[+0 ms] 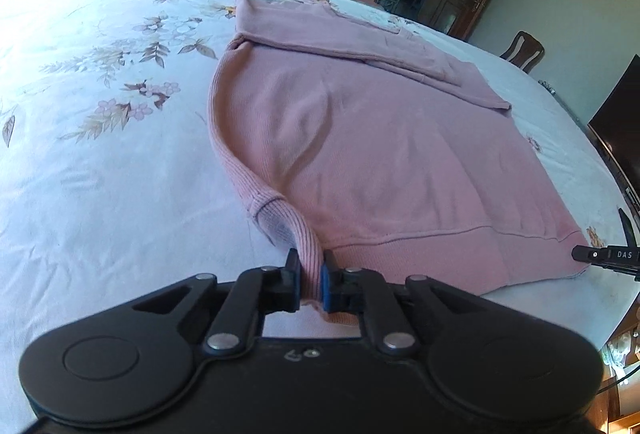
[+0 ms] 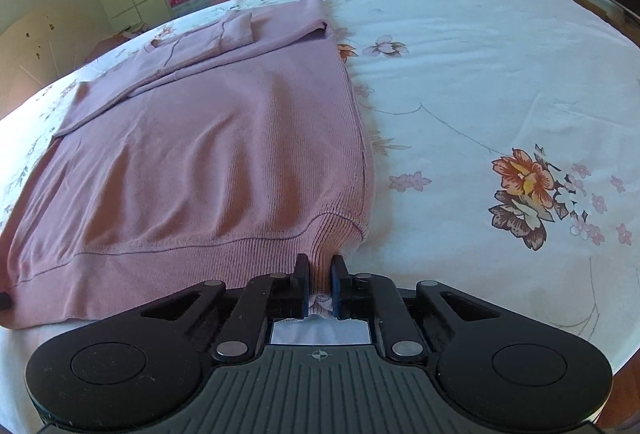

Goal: Fold small clothes
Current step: 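Grasp the hem ribbing with the left tool while the right tool grasps the hem, then lift the hem with both tools and fold it toward the collar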

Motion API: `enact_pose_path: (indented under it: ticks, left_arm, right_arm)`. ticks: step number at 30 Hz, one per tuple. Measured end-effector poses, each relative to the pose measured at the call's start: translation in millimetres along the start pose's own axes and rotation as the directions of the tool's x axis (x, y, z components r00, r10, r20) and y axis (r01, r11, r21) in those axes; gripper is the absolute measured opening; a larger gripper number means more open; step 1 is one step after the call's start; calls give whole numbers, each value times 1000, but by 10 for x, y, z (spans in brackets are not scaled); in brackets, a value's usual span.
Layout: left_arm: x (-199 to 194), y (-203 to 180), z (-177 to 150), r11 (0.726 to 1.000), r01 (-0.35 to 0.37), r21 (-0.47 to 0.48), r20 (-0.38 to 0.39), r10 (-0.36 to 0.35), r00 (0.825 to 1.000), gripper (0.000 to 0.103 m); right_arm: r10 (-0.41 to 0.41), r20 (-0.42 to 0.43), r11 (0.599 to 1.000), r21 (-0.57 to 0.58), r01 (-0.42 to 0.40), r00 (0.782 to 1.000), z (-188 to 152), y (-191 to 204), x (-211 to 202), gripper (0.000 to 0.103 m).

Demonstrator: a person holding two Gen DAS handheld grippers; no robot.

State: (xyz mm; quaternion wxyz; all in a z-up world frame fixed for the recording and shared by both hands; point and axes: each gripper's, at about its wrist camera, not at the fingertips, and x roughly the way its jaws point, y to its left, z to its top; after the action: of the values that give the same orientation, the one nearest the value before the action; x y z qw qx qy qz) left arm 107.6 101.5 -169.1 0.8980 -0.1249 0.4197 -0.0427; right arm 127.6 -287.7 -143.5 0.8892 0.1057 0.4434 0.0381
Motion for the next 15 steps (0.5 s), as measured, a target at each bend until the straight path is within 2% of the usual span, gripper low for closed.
enact_pose_path:
  ticks: [4, 8, 15]
  left_arm:
    - [-122, -20, 261, 1000, 26, -3, 70, -26, 997, 8]
    - [-178, -44, 626, 999, 45, -13, 153, -43, 987, 8]
    - [30, -115, 1314, 999, 40, -11, 266, -36, 963, 8]
  right_arm:
    - [63, 47, 997, 37, -65, 997, 209, 15, -155, 9]
    - [113, 103, 991, 56, -119, 988, 557, 77, -215, 9]
    - [137, 183, 988, 51, -149, 973, 1302, 187, 32, 9]
